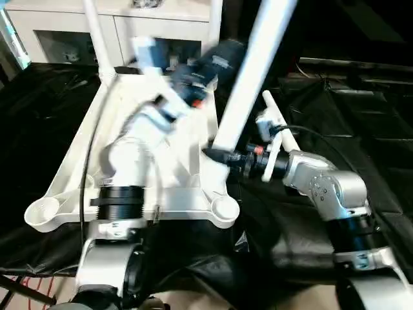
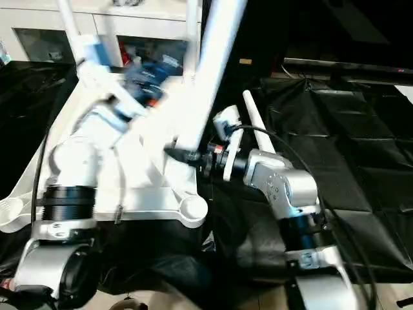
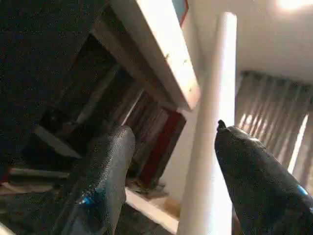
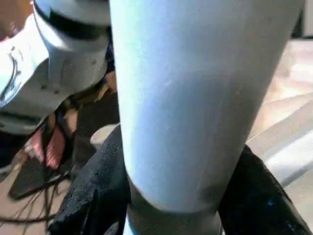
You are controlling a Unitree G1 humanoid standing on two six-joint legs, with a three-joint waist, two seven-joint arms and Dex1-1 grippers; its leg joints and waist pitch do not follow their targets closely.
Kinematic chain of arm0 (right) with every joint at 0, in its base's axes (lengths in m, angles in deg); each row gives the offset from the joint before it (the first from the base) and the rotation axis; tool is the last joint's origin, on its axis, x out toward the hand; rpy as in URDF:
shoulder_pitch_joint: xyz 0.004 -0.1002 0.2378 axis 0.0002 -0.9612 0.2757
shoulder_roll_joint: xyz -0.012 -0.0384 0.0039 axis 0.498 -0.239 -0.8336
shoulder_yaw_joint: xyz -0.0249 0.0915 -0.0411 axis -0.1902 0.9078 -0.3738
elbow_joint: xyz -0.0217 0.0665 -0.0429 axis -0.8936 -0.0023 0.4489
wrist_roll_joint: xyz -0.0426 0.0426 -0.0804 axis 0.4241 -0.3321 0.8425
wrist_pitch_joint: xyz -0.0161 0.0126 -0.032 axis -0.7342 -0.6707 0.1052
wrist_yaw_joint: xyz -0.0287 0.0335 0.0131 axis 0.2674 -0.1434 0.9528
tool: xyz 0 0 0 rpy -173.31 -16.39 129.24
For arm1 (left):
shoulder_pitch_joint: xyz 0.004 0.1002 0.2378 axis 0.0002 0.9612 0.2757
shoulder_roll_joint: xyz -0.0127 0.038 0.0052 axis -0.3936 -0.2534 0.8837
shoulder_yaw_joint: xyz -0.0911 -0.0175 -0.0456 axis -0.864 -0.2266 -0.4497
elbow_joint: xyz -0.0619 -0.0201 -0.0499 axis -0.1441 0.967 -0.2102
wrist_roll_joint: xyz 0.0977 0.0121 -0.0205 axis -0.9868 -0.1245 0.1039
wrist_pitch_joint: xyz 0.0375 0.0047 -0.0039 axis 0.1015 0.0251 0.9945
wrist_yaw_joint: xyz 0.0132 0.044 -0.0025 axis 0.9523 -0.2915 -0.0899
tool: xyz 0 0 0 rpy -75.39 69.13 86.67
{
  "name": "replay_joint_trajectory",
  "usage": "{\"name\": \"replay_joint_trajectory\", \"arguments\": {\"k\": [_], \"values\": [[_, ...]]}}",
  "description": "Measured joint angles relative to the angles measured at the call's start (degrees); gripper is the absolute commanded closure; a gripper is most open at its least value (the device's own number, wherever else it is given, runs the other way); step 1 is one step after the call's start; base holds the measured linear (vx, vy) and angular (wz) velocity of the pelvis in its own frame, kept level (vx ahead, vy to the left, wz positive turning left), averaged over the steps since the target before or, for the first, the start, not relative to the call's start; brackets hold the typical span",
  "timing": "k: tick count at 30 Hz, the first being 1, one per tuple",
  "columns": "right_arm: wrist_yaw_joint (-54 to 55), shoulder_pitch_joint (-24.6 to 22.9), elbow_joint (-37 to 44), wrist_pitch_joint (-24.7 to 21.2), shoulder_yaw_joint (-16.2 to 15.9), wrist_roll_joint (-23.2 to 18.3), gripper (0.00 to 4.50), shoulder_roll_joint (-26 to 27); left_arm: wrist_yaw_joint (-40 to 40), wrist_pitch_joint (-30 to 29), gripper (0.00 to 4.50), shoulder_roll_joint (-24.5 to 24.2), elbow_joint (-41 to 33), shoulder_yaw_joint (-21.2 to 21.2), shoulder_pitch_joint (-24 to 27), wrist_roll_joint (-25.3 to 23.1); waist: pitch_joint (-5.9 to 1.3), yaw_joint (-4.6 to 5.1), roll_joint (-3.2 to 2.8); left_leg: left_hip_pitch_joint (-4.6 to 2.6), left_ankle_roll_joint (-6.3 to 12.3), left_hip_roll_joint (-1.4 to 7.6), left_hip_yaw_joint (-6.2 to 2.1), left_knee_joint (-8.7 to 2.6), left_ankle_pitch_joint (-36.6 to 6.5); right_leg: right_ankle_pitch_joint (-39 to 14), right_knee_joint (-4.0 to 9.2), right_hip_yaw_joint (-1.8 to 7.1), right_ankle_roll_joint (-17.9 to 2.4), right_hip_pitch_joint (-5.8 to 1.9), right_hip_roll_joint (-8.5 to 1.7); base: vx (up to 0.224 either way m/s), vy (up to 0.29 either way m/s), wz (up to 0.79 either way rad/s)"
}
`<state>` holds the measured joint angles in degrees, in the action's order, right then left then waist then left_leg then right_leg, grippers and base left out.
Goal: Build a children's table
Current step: Pick table leg
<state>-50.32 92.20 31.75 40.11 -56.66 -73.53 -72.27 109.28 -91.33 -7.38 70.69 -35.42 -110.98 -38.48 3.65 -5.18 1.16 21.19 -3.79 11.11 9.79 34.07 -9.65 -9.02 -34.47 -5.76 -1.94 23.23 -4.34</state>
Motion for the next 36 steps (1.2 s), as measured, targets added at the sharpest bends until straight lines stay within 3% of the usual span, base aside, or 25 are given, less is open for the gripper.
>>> {"name": "replay_joint_trajectory", "arguments": {"k": [3,13,17,19,25,36], "values": [[3.67,-1.95,-0.11,2.62,0.11,2.86,2.57,0.02,3.09,0.52,1.43,-3.49,-0.81,2.43,2.72,-3.32,0.04,0.02,-0.30,0.01,0.00,-0.02,0.00,0.00,0.00,0.02,0.01,0.01,0.01,-0.01,-0.01,0.000,0.000,0.00],[17.28,-6.14,-0.12,8.27,0.81,12.45,2.57,-1.54,21.44,0.95,1.43,-21.35,-10.28,22.63,15.70,-14.80,0.02,0.19,-0.49,-0.18,-0.06,-0.02,0.02,-0.06,0.03,-0.15,-0.05,0.06,0.30,-0.09,0.00,0.000,0.000,0.00],[18.96,-7.95,-0.04,8.83,0.29,13.44,2.57,-0.87,26.04,4.25,1.43,-25.37,-9.23,29.67,17.59,-21.52,0.03,0.47,-0.56,-0.27,-0.07,-0.03,0.04,-0.06,0.04,-0.14,-0.07,0.12,0.34,-0.12,0.00,0.000,0.000,0.00],[19.56,-7.88,-0.02,9.14,0.06,13.68,2.57,-0.56,26.46,7.12,1.78,-26.33,-7.72,32.32,17.64,-25.28,0.01,0.67,-0.58,-0.30,-0.08,-0.03,0.03,-0.06,0.05,-0.13,-0.08,0.13,0.34,-0.13,0.00,0.000,0.000,0.00],[20.58,-7.86,0.12,9.76,0.02,14.46,2.57,-0.11,25.96,13.11,2.28,-28.93,-0.82,36.36,17.20,-33.00,-0.01,1.53,-0.64,-0.27,-0.08,-0.03,0.03,-0.06,0.04,-0.13,-0.10,0.13,0.35,-0.12,0.00,0.000,0.000,0.00],[20.44,-8.07,0.36,9.79,-0.20,14.47,2.57,-0.09,27.78,16.96,3.07,-29.23,3.64,36.54,16.81,-34.73,-0.04,1.76,-0.69,-0.29,-0.08,-0.03,0.03,-0.06,0.04,-0.12,-0.13,0.15,0.33,-0.12,0.00,0.000,0.000,0.00]]}}
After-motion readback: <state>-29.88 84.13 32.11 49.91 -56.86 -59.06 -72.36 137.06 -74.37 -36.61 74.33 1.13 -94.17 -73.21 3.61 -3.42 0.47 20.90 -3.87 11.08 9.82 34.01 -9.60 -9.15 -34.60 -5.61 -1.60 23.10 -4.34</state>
